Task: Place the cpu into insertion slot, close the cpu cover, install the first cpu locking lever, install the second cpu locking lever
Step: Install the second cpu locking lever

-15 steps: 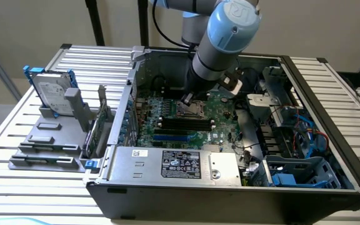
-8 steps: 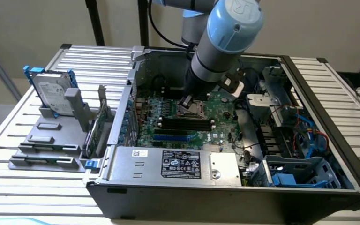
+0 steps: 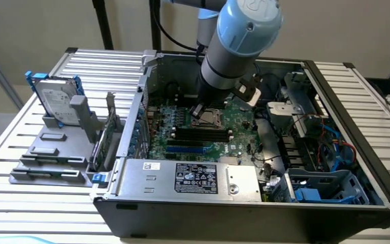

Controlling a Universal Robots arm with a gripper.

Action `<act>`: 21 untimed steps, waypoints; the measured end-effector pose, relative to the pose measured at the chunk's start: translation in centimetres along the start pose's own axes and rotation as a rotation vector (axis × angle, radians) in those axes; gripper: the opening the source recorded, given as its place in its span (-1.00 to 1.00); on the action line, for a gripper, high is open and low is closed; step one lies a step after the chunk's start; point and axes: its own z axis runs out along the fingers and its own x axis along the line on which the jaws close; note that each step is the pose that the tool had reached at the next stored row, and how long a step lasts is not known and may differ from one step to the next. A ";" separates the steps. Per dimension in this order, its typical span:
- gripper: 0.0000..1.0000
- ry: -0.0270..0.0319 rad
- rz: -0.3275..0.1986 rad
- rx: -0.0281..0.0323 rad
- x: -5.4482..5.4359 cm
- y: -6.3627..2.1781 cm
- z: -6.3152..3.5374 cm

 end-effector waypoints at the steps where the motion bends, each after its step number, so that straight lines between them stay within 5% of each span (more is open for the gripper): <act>1: -0.79 -0.0001 0.000 -0.0004 -0.2 -0.11 -0.13; 16: -0.79 -0.0020 -0.001 -0.0047 -2.5 -0.21 -1.54; 21: -0.79 0.0026 -0.005 -0.0140 -2.7 -0.33 -1.02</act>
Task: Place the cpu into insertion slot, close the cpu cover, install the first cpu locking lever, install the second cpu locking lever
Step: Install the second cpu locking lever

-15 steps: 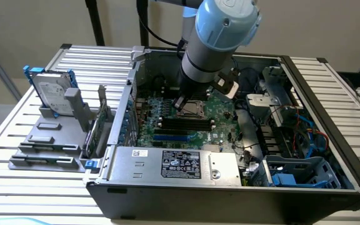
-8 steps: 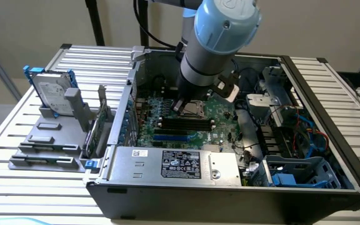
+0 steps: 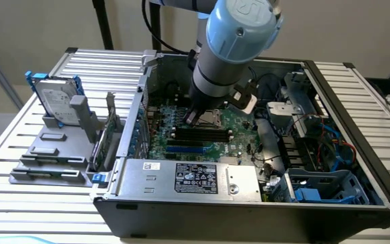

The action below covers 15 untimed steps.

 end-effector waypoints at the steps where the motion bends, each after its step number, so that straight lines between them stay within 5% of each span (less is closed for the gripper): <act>1: -0.79 0.0010 -0.001 -0.0019 0.0 -0.04 0.13; 5: -0.79 0.0043 -0.004 -0.0077 0.0 -0.46 0.73; 15: -0.79 0.0039 -0.004 -0.0088 -0.6 -0.75 1.95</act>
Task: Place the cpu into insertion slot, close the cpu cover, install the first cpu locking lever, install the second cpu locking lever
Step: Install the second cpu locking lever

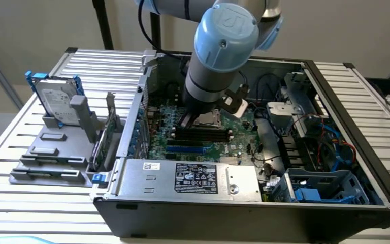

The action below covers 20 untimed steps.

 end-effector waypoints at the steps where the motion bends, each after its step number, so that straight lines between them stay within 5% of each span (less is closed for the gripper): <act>1: -0.79 -0.0001 0.000 -0.0001 0.0 0.00 0.10; 13: -0.79 -0.0012 0.000 -0.0008 -0.2 -0.51 1.55; 20: -0.79 -0.0068 0.001 -0.0039 -0.1 -0.62 2.32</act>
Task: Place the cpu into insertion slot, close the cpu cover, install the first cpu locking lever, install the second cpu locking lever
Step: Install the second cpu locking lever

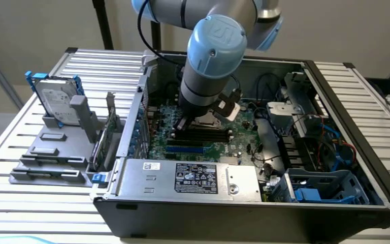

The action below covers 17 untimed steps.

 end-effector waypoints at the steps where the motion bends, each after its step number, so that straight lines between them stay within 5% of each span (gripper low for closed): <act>1: -0.79 -0.0009 0.000 -0.0005 0.0 -0.01 0.11; 12: -0.79 -0.0142 0.001 -0.0081 0.2 -0.12 1.00; 17: -0.79 -0.0269 0.003 -0.0152 0.3 -0.17 1.24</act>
